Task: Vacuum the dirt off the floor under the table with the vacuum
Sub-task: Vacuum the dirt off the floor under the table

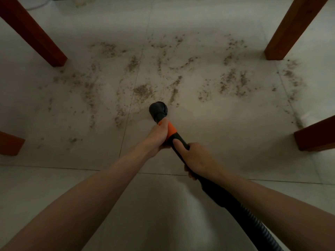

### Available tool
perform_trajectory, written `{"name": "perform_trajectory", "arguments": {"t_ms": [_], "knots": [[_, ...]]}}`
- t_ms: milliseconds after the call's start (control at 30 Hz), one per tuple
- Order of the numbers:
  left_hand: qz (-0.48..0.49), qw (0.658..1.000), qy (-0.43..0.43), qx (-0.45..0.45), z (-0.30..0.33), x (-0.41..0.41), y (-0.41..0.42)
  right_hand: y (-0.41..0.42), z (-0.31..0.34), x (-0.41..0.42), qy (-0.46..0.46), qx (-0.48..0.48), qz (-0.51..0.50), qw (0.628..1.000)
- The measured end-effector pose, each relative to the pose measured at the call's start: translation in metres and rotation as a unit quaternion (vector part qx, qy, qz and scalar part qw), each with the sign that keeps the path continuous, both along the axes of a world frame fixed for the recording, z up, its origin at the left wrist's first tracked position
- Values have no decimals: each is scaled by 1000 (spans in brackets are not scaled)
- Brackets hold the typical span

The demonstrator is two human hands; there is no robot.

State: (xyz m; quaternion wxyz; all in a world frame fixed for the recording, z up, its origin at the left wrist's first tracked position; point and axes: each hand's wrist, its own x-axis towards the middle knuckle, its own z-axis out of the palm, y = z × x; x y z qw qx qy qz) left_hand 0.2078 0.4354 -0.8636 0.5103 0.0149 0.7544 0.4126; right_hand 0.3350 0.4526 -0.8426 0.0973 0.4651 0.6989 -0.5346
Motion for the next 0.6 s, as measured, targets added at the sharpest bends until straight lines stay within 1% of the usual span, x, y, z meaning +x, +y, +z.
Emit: {"name": "perform_trajectory", "arguments": {"t_ms": [167, 600], "knots": [[-31, 999, 7, -8, -1, -2, 14, 9, 0, 2, 7, -11, -20, 1000], [-76, 997, 17, -18, 0, 8, 42, 24, -1, 12, 8, -21, -65, 998]]}}
